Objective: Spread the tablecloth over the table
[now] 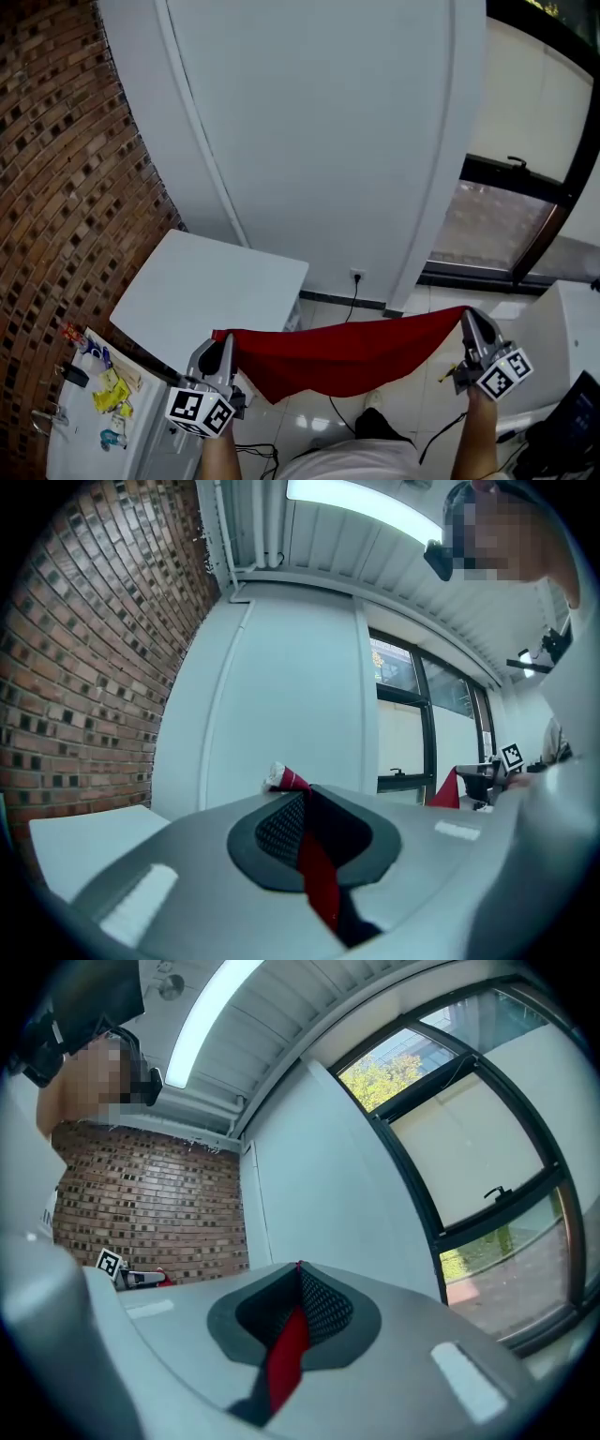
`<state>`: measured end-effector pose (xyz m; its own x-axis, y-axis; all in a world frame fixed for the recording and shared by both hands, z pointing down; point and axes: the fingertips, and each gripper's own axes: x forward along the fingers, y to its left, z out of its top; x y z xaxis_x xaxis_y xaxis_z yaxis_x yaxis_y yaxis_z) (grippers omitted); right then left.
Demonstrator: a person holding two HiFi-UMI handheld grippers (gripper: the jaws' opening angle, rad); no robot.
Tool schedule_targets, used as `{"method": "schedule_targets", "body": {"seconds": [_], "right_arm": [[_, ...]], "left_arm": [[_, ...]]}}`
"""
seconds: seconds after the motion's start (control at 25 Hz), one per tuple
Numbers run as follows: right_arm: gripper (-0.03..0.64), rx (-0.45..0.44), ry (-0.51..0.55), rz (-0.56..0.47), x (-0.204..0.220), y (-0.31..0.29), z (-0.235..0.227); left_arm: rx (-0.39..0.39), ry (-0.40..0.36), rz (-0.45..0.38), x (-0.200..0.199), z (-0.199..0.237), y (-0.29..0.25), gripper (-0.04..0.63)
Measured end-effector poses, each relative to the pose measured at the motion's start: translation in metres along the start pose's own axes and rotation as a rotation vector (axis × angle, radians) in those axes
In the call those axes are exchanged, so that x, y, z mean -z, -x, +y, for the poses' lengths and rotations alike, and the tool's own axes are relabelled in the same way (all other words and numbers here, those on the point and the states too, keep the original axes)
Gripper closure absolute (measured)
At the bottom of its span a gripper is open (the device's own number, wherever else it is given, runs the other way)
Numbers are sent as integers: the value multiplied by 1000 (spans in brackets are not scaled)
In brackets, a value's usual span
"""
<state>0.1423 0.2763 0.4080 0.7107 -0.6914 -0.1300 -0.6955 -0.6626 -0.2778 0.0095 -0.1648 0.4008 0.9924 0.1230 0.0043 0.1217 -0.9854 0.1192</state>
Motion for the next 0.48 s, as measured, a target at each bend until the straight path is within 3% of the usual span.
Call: {"method": "schedule_targets", "body": {"seconds": [0.48], "right_arm": [[604,-44,33,-7,-53,-65,-136]], "left_arm": [[-42,-11,-24,-11,-39,-151,586]]}}
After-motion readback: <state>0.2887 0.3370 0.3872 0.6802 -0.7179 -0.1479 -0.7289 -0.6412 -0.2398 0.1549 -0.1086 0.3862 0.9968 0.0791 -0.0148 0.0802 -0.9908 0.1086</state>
